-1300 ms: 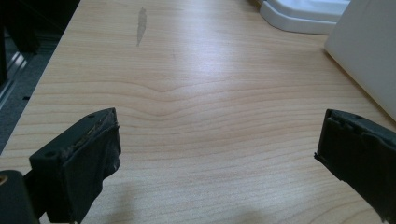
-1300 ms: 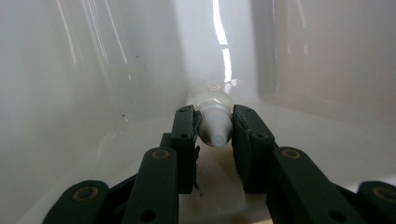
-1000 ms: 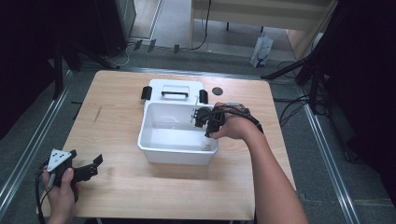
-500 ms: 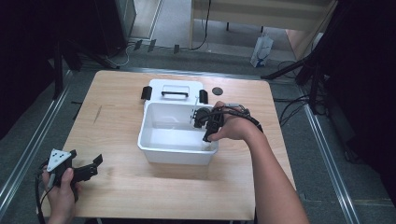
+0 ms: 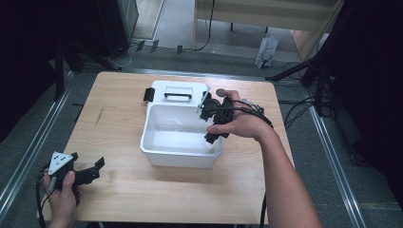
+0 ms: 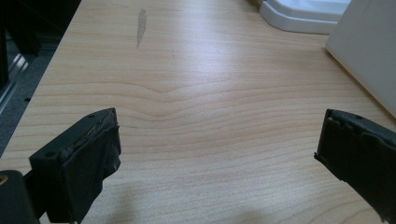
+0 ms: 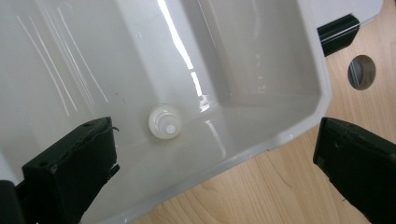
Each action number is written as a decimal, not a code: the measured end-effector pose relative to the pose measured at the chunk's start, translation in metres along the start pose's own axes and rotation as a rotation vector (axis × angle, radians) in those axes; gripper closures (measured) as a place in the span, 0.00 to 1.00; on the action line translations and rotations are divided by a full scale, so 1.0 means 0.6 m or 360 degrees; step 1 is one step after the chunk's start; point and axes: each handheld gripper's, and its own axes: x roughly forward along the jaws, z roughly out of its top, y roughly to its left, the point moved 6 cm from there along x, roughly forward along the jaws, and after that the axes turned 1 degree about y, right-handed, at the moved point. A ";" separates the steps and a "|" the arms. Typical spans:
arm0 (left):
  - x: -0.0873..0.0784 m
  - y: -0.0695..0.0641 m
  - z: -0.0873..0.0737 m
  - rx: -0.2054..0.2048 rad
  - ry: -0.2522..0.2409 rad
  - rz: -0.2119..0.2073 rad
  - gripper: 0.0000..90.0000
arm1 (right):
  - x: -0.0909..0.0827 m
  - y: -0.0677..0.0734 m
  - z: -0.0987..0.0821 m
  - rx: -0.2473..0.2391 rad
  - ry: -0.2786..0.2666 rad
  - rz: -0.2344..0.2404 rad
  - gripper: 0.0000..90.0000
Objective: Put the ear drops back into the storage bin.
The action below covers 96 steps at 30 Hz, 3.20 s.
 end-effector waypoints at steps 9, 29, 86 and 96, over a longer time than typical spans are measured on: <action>0.000 0.000 0.000 0.0006 0.0008 0.0003 0.00 | -0.020 -0.006 -0.024 0.0030 -0.0013 -0.0025 0.00; 0.000 -0.001 0.000 0.0010 0.0009 0.0007 0.00 | -0.042 -0.028 -0.110 0.0172 -0.0049 -0.0056 0.00; -0.001 -0.001 0.000 0.0018 0.0005 0.0013 0.00 | 0.078 0.020 -0.388 0.0857 -0.0390 -0.0230 0.00; -0.001 -0.001 0.000 0.0014 0.0001 0.0020 0.00 | 0.109 0.052 -0.428 0.1034 -0.0602 -0.0287 0.00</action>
